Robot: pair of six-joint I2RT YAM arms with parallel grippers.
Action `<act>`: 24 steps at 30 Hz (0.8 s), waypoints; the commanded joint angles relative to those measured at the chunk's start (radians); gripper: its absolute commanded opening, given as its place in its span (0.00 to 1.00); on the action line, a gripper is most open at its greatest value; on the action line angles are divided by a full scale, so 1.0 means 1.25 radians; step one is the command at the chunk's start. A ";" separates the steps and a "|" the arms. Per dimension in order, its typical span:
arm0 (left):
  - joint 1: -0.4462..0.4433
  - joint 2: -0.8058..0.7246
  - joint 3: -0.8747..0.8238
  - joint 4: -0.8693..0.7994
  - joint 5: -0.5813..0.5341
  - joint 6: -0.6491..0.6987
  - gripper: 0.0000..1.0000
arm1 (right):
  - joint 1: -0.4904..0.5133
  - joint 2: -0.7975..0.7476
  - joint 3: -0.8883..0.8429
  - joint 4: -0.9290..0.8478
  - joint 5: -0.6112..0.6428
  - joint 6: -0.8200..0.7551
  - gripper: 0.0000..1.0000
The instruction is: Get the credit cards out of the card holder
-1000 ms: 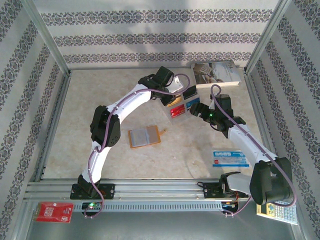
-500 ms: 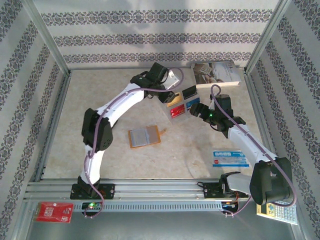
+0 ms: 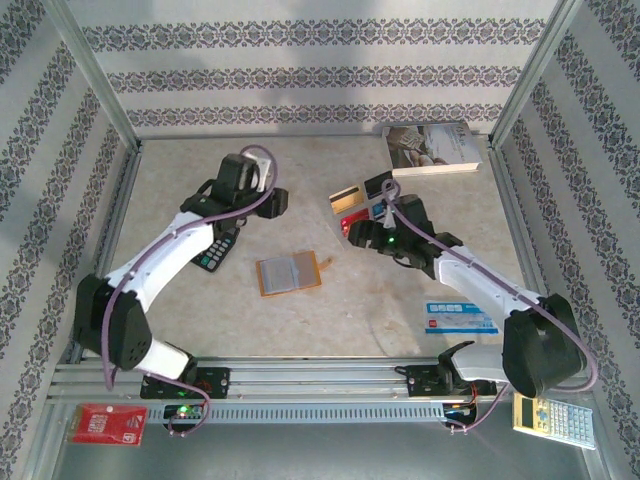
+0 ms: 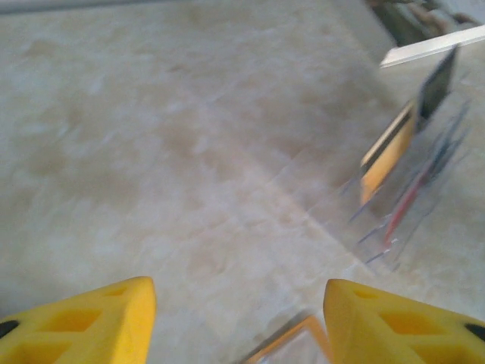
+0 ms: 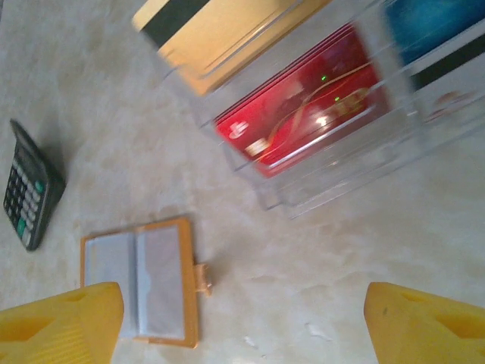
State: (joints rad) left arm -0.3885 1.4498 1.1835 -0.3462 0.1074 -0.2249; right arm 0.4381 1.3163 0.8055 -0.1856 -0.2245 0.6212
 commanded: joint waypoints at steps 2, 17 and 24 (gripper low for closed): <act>0.032 -0.094 -0.101 0.051 -0.060 -0.094 0.65 | 0.075 0.049 0.036 0.020 0.046 0.020 0.82; 0.163 -0.252 -0.285 0.010 -0.005 -0.207 0.89 | 0.326 0.286 0.218 -0.051 0.118 -0.003 0.72; 0.207 -0.278 -0.324 0.007 0.028 -0.232 0.89 | 0.367 0.396 0.336 -0.158 0.154 -0.038 0.67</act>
State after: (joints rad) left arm -0.1486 1.1267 0.7948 -0.3290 0.1127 -0.4828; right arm 0.8837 1.7786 1.1721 -0.2928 -0.0860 0.6083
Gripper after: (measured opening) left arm 0.894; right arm 0.671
